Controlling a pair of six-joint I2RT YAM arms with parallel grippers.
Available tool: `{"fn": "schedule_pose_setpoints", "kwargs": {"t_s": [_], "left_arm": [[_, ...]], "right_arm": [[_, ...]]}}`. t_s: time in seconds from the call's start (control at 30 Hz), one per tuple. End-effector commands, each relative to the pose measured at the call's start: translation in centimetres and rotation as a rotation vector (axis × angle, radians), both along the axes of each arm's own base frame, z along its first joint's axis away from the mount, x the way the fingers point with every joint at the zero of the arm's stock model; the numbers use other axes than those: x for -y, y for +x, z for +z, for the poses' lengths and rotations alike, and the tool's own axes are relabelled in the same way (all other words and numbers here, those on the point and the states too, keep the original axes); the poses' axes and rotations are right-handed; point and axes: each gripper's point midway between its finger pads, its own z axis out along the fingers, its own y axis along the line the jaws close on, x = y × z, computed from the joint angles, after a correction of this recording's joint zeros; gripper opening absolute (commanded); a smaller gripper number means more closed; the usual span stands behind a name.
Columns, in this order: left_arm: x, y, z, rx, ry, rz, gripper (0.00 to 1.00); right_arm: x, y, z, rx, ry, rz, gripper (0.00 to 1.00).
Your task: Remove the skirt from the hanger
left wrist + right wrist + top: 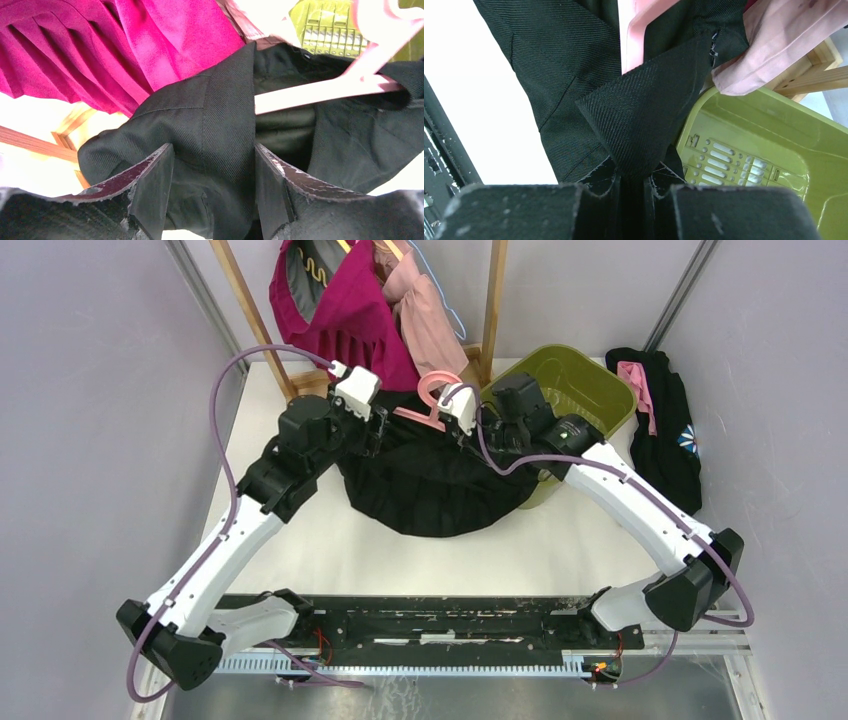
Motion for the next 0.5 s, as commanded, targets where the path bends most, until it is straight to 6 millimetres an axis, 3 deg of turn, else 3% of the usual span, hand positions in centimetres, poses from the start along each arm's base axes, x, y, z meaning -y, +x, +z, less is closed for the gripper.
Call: {"fn": "schedule_pose_setpoints", "kwargs": {"t_s": [0.0,0.07,0.13,0.17,0.37,0.47], "left_arm": [[0.3,1.9,0.1,0.023,-0.049,0.067,0.58],[0.0,2.4,-0.2,0.021,-0.036,0.092,0.40],[-0.3,2.8,-0.2,0.022,-0.027,0.120,0.10],[-0.6,3.0,0.0,0.027,-0.027,0.141,0.04],[-2.1,2.3,3.7,0.100,-0.043,0.181,0.03],[-4.1,2.4,5.9,0.156,0.012,0.259,0.03]], "right_arm": [[-0.7,-0.4,4.2,0.097,0.121,0.026,0.01],[-0.6,-0.7,4.2,0.097,0.123,0.030,0.01],[-0.5,-0.9,4.4,0.101,0.127,0.032,0.01],[-0.4,-1.0,4.5,0.103,0.129,0.033,0.01],[0.0,-1.1,4.3,0.108,0.116,0.026,0.01],[0.0,-0.9,3.6,0.093,0.098,0.022,0.01]]}}
